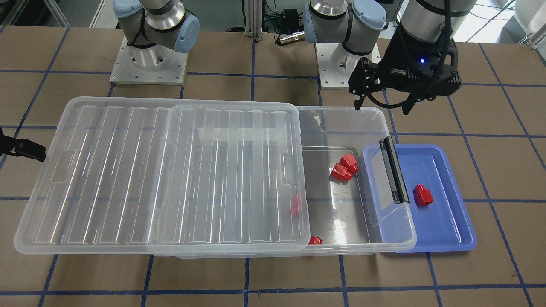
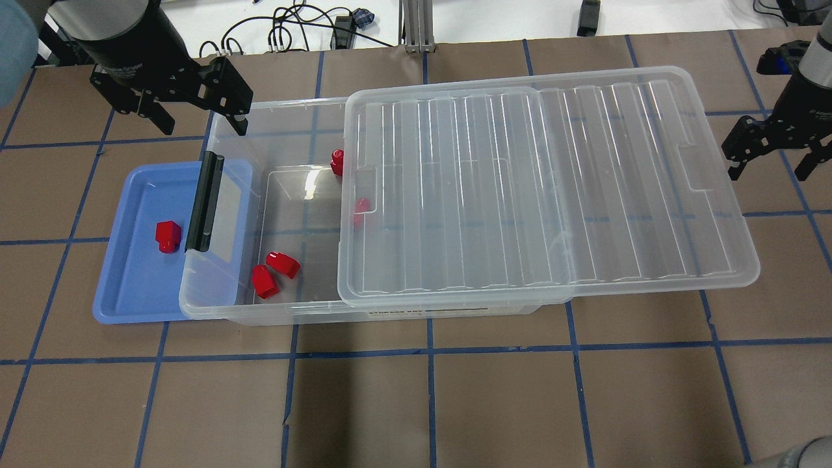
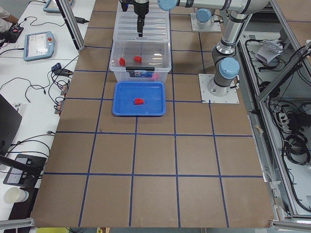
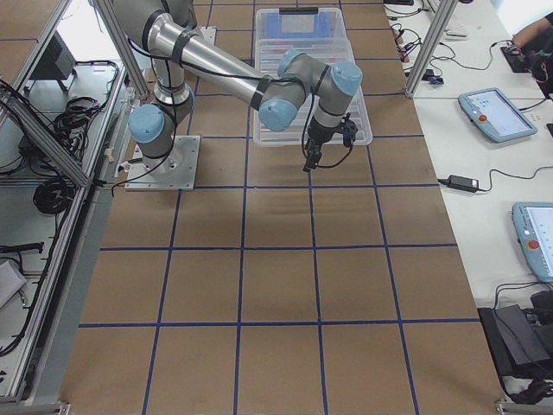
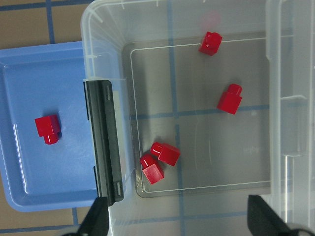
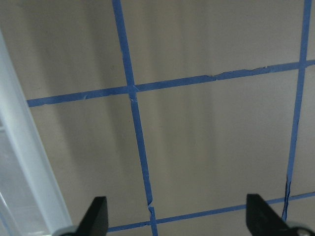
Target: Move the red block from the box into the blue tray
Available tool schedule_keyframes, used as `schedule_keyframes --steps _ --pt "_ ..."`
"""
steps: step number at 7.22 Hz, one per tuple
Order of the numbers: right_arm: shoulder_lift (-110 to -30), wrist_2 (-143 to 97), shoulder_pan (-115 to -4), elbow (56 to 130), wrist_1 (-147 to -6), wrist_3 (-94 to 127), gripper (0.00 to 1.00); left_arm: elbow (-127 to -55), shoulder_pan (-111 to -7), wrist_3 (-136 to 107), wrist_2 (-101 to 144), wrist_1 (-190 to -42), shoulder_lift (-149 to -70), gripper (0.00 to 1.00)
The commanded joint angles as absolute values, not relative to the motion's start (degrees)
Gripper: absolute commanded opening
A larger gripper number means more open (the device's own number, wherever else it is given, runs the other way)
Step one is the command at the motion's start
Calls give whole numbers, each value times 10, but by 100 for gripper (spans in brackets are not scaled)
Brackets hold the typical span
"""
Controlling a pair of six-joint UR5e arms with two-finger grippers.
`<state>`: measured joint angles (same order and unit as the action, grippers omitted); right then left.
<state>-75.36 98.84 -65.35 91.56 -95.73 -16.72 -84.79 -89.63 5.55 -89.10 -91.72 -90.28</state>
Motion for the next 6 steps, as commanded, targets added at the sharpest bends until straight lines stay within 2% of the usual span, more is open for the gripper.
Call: schedule_keyframes --steps 1,3,6 --pt "-751 988 -658 915 -949 -144 100 -867 -901 61 -889 -898 -883 100" --pt "-752 984 -660 915 -943 -111 100 -880 -896 61 -886 -821 -891 100" --pt "-756 976 -685 915 -924 -65 100 -903 -896 61 -887 -814 -890 100"
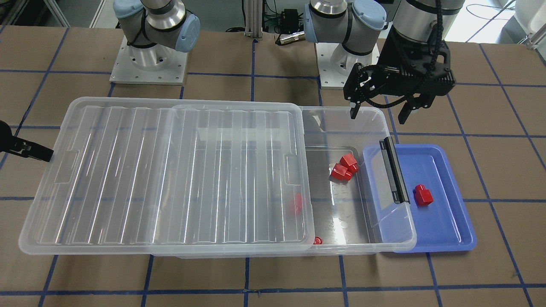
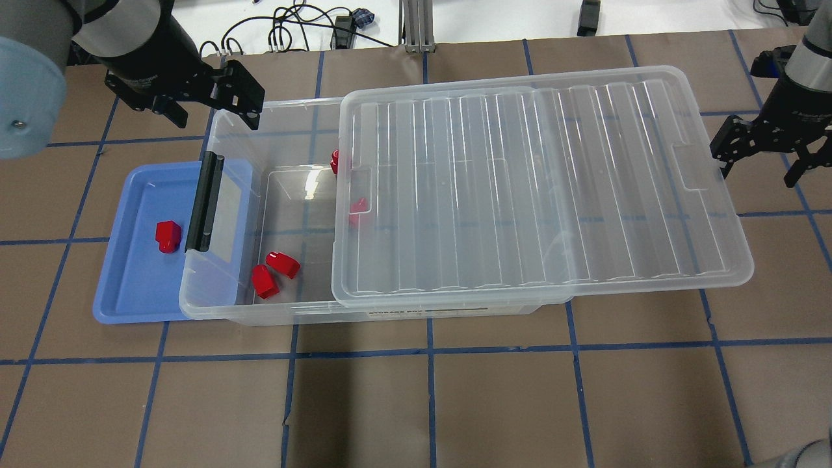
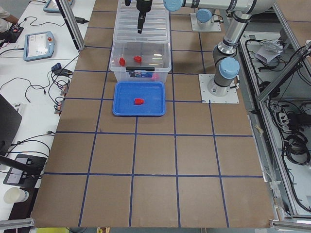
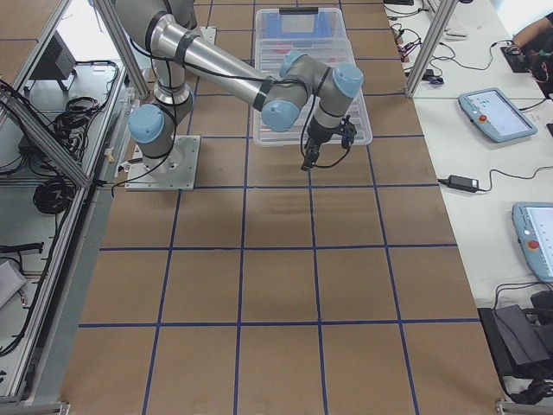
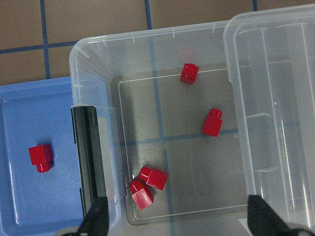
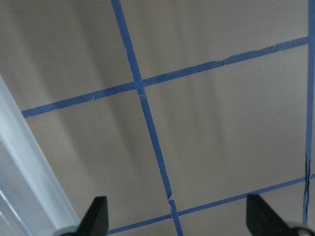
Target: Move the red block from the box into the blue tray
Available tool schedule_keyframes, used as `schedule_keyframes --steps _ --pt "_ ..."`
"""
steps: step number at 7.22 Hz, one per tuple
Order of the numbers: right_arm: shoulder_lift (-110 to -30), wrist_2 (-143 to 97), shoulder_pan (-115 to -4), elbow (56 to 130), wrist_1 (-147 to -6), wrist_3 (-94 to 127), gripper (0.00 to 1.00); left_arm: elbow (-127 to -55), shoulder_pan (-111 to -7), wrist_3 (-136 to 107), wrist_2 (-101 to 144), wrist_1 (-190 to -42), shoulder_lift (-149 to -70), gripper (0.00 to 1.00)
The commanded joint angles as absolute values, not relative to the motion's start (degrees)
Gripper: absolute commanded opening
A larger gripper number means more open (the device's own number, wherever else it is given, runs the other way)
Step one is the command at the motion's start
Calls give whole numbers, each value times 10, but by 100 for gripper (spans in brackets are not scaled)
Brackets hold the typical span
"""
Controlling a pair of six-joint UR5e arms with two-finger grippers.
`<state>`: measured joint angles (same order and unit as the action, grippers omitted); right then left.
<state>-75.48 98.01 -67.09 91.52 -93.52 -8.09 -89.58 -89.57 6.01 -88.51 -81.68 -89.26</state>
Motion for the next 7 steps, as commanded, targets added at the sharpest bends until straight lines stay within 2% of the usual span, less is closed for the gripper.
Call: schedule_keyframes --steps 1,2,4,7 --pt "-759 963 -702 915 -915 -27 100 -893 -895 60 -893 -832 -889 100" --pt "-759 961 -727 915 -915 -2 100 -890 -896 59 -886 -908 -881 100" --pt "-760 952 -766 915 -907 58 100 -860 -890 58 -887 -921 -896 100" --pt "-762 947 -823 913 -908 106 100 -867 -890 50 -886 -921 -892 100"
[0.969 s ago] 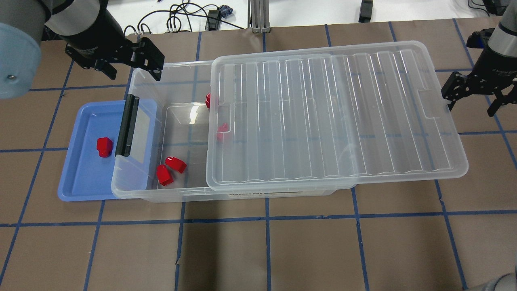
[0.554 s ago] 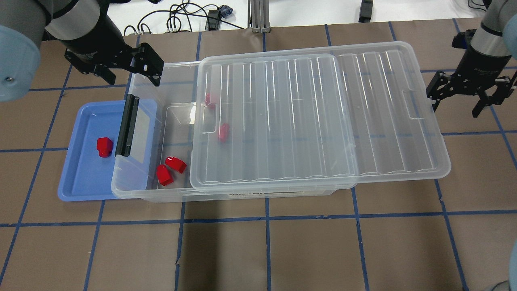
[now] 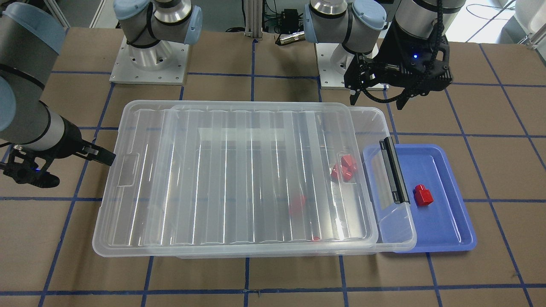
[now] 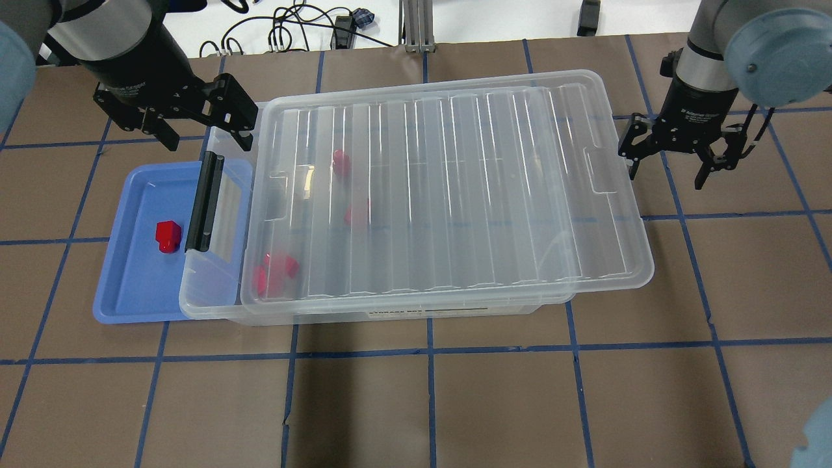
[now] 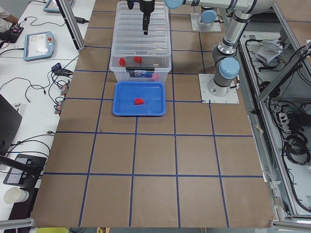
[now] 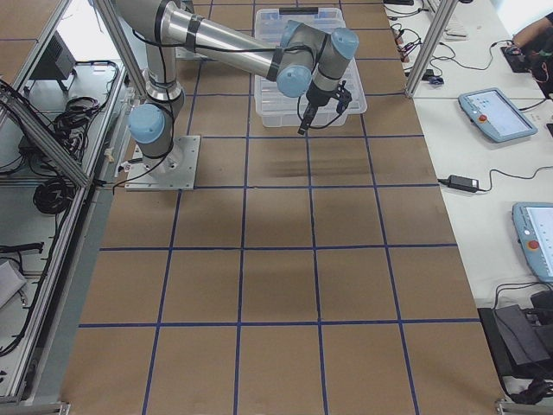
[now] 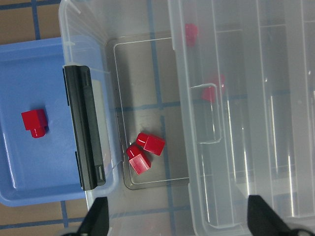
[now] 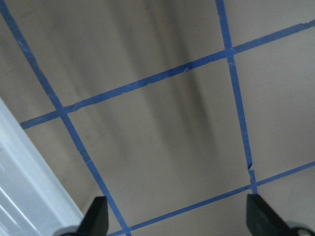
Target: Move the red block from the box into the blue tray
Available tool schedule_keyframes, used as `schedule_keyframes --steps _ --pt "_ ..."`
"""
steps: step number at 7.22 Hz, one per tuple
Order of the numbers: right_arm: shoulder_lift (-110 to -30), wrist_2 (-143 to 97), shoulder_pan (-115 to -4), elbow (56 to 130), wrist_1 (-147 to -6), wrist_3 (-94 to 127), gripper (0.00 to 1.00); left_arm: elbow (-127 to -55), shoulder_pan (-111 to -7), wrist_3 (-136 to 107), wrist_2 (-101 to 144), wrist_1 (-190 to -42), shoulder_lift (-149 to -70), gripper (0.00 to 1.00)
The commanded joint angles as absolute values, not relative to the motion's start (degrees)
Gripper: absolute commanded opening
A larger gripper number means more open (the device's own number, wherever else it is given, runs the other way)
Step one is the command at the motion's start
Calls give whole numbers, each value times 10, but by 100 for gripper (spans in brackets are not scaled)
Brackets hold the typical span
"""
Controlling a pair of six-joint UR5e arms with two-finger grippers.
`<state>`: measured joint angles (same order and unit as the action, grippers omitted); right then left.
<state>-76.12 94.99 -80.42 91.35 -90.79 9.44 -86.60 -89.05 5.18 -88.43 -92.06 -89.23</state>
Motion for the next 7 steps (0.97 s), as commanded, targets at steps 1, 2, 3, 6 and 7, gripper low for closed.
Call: schedule_keyframes --steps 1,2,3,6,7 --pt "-763 942 -828 913 -909 107 100 -867 -890 49 -889 -921 -889 100" --pt "-762 941 -832 914 -909 107 100 -866 -890 49 -890 -921 -890 100" --pt "-763 934 -836 913 -908 116 100 -866 -890 49 -891 -921 -891 100" --pt "-763 927 -843 911 -908 127 100 -860 -890 50 -894 -921 -896 100" --pt "-763 921 -845 911 -907 127 100 -860 -889 50 -893 -921 -896 100"
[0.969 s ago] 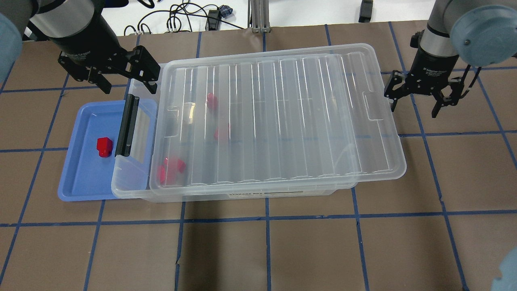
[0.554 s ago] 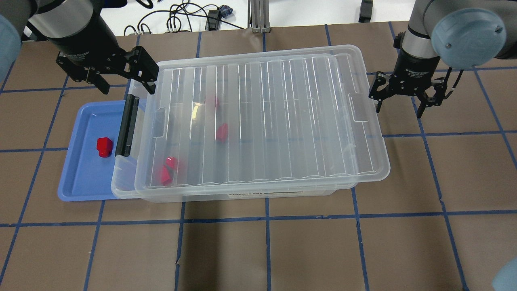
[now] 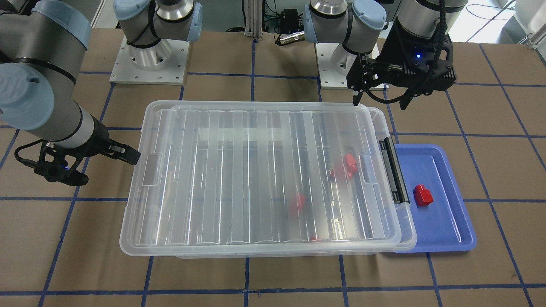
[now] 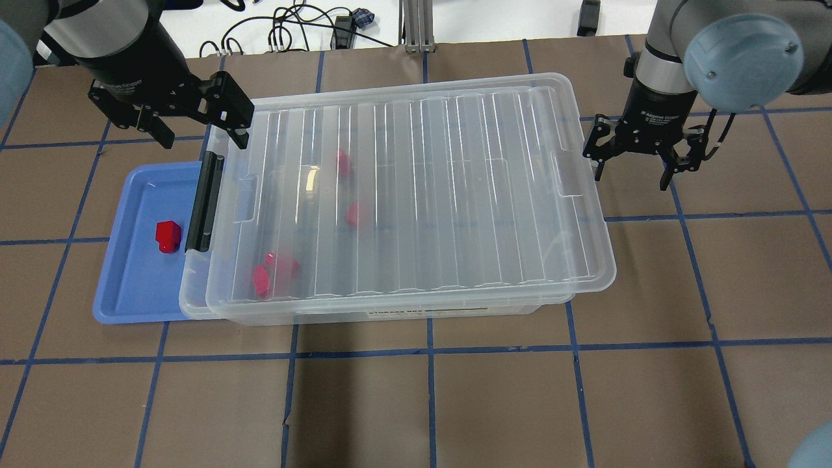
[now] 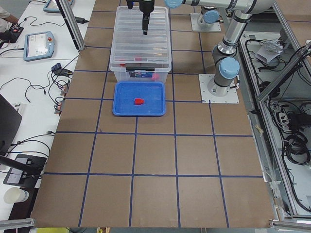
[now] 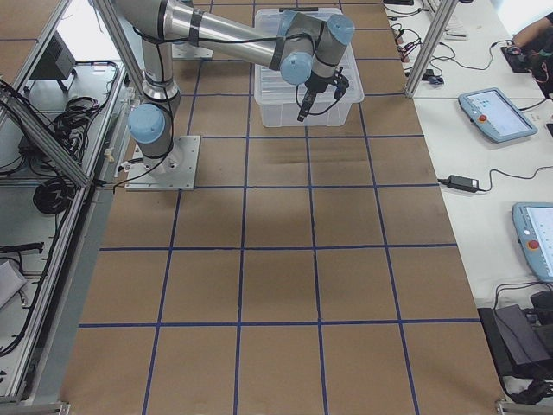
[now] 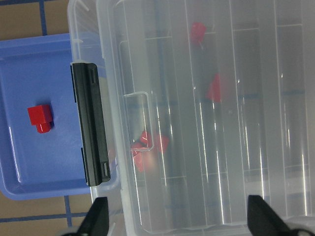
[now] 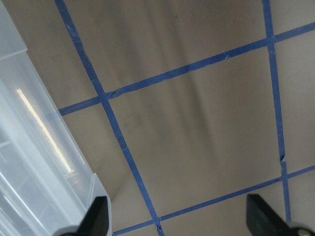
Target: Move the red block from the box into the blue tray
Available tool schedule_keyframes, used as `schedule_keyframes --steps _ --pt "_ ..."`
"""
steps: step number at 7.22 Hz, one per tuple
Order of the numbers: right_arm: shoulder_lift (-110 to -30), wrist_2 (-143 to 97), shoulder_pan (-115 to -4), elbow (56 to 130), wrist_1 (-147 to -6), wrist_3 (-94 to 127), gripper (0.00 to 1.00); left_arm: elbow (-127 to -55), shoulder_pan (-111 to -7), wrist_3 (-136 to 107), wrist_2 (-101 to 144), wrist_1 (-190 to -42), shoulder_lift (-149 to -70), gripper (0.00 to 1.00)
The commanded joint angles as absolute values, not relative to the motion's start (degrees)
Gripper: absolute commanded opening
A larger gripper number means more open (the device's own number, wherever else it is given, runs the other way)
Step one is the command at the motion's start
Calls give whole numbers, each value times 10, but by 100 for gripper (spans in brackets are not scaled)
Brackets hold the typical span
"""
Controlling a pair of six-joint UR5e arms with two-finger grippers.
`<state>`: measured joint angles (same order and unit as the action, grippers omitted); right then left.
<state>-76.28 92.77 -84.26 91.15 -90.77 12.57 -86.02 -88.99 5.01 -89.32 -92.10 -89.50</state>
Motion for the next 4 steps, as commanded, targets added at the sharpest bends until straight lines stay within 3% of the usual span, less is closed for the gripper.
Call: schedule_keyframes --steps 1,4 --pt "-763 921 -846 912 -907 127 100 -860 -889 50 -893 -921 -896 100" --pt "-763 921 -846 911 -907 127 100 -863 -889 50 -892 -916 -896 100"
